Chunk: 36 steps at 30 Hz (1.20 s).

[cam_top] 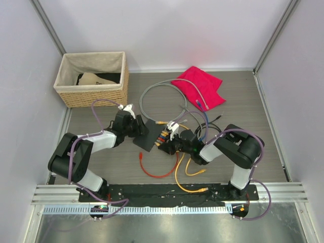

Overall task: Insert the plug into the switch port
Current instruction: Insert the connector into the switch port.

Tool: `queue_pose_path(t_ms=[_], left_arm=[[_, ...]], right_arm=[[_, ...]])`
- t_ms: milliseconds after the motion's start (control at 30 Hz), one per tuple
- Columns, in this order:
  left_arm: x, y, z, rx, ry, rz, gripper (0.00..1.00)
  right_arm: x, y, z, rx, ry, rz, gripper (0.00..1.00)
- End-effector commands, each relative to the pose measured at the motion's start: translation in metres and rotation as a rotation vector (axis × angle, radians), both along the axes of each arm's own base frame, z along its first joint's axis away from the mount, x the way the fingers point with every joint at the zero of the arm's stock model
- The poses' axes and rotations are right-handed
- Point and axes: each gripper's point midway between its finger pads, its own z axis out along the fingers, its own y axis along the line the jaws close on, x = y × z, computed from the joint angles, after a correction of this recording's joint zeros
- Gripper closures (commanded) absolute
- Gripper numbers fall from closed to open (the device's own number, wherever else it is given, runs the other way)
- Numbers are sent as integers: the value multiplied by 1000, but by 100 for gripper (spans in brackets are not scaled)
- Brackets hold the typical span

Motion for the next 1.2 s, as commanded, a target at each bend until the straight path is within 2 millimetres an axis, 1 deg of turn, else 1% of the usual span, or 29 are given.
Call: queue_pose_path(t_ms=[0, 100, 167, 267, 300, 333, 400, 433, 567, 667, 700, 767, 800, 833, 900, 967, 1000, 1067, 1167], left_arm=[[-75, -6, -48, -26, 308, -97, 44], [-82, -12, -46, -62, 329, -112, 44], [-86, -15, -45, -71, 333, -115, 44], [-95, -22, -42, -89, 344, -118, 45], [-97, -26, -40, -96, 345, -124, 45], [-104, -33, -39, -102, 355, -139, 45], [-109, -41, -36, -109, 356, -148, 46], [-115, -48, -34, -118, 368, -158, 46], [-129, -62, -31, -142, 379, -188, 47], [-139, -68, -30, -145, 390, -222, 49], [-143, -70, -30, -145, 397, -236, 49], [-150, -74, -29, -151, 409, -271, 50], [-155, -76, -29, -150, 416, -292, 50], [-158, -79, -28, -154, 422, -309, 50], [-168, -85, -28, -151, 434, -366, 50], [-175, -90, -24, -158, 448, -407, 50], [-179, -93, -23, -161, 451, -431, 50], [-185, -99, -16, -183, 455, -470, 51], [-191, -105, -10, -192, 447, -504, 51]], right_arm=[[19, 29, 47, 153, -115, 18, 99], [25, 35, 57, 152, -139, 20, 99], [31, 39, 67, 158, -155, 16, 99], [40, 44, 72, 140, -169, 0, 99], [42, 45, 73, 138, -175, -4, 99], [46, 47, 75, 140, -182, -15, 99], [49, 48, 73, 135, -181, -29, 99], [53, 49, 76, 140, -182, -39, 99], [61, 50, 85, 149, -202, -71, 99], [63, 54, 94, 143, -226, -50, 99], [64, 59, 104, 155, -242, -41, 99], [65, 63, 107, 144, -253, -12, 99], [66, 70, 116, 152, -269, 6, 99], [66, 72, 115, 142, -262, 20, 99], [66, 81, 125, 158, -285, 61, 99], [66, 86, 128, 158, -294, 86, 99], [68, 90, 135, 165, -312, 95, 99], [71, 92, 136, 156, -322, 97, 99], [80, 95, 148, 163, -361, 72, 99]])
